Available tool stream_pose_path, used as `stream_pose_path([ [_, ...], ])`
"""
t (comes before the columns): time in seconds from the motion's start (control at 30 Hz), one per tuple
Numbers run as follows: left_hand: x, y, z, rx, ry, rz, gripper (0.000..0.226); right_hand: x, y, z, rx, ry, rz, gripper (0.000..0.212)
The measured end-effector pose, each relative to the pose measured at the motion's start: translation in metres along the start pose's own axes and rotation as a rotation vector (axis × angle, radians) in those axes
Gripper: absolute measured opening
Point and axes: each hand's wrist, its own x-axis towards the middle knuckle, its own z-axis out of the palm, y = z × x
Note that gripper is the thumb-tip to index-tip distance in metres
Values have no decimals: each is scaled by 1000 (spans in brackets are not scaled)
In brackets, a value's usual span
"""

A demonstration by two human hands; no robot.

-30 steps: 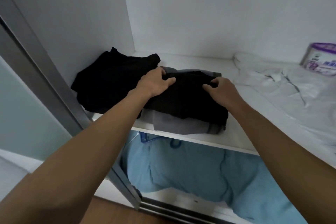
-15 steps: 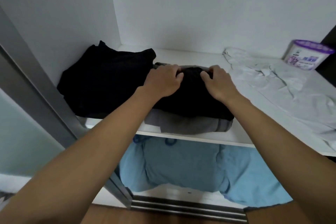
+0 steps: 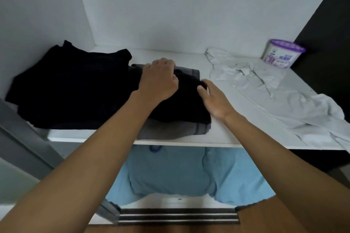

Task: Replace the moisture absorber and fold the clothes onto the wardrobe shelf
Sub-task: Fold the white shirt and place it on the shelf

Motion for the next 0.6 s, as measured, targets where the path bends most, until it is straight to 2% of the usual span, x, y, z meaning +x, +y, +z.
stream_pose_path([
  [0.1, 3, 46, 13, -167, -92, 52, 36, -16, 49, -45, -134, 97, 69, 52],
  [0.2, 9, 93, 35, -204, -205, 47, 38, -28, 110, -119, -284, 202, 223, 62],
  [0.3, 18, 144, 64, -263, -288, 7, 39, -38, 160, -180, -415, 139, 444, 77],
  [0.37, 24, 178, 85, -306, -349, -40, 41, -46, 187, -198, -499, 29, 463, 58],
  [0.4, 26, 194, 96, -332, -373, -66, 42, -49, 200, -202, -499, 28, 422, 44],
  [0.47, 33, 222, 117, -376, -390, -125, 39, -54, 218, -208, -456, 128, 321, 21],
  [0.53, 40, 244, 132, -410, -398, -229, 31, -57, 228, -214, -475, 226, 239, 15],
  [0.6, 43, 261, 142, -484, -451, -361, 28, -61, 236, -220, -313, 286, 204, 17],
])
